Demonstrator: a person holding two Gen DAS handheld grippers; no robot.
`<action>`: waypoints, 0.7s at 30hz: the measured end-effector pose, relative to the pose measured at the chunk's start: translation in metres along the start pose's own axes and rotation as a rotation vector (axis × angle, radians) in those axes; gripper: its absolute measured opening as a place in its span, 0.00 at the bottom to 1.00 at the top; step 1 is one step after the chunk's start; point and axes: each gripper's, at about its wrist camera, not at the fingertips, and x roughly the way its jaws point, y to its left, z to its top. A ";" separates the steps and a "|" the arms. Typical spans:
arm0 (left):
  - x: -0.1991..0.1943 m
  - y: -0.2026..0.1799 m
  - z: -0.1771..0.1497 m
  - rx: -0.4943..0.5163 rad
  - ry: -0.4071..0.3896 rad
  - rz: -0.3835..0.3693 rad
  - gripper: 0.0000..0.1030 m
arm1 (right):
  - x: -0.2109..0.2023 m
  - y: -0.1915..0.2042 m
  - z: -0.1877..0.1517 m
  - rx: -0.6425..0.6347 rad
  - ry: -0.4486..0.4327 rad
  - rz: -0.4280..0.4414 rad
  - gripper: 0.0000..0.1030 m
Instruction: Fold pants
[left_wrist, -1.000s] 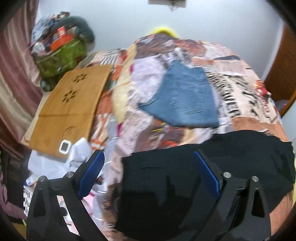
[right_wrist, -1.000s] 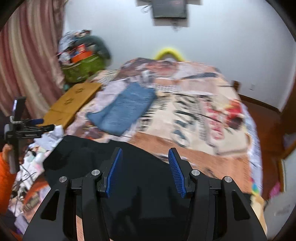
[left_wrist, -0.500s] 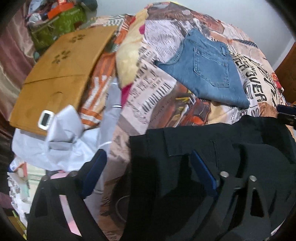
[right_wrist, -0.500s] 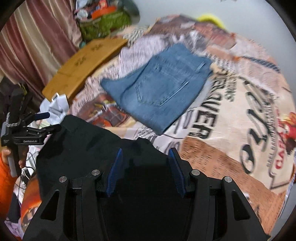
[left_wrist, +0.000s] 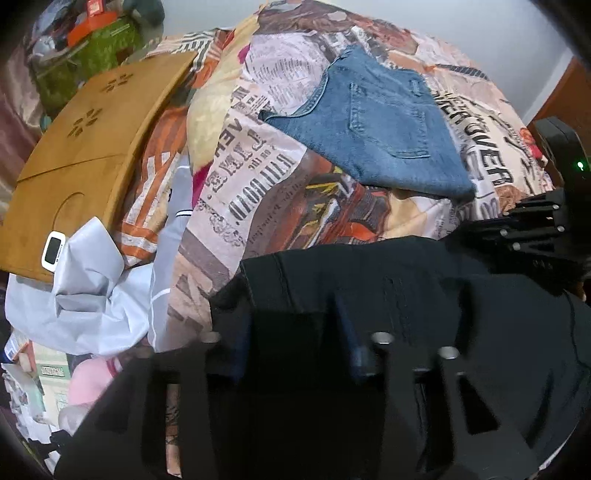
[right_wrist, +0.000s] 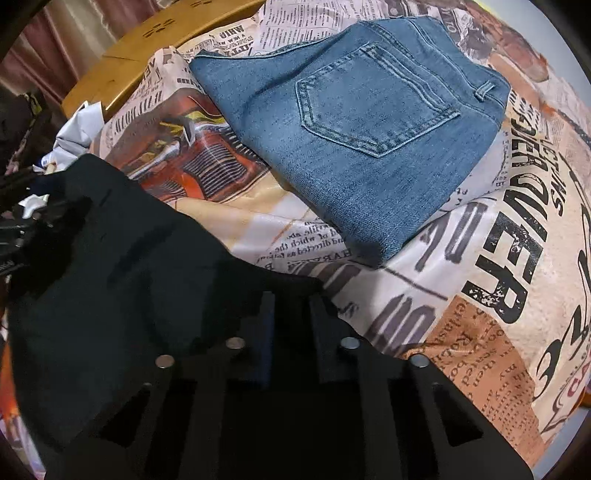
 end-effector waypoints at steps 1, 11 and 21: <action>-0.002 0.000 0.000 0.001 -0.005 0.005 0.28 | -0.003 0.000 -0.001 0.000 -0.015 0.002 0.07; -0.018 0.011 0.016 0.043 -0.093 0.218 0.15 | -0.051 0.015 0.004 -0.046 -0.258 -0.106 0.03; -0.020 0.025 0.027 -0.016 -0.069 0.203 0.45 | -0.057 0.012 0.021 -0.001 -0.238 -0.144 0.14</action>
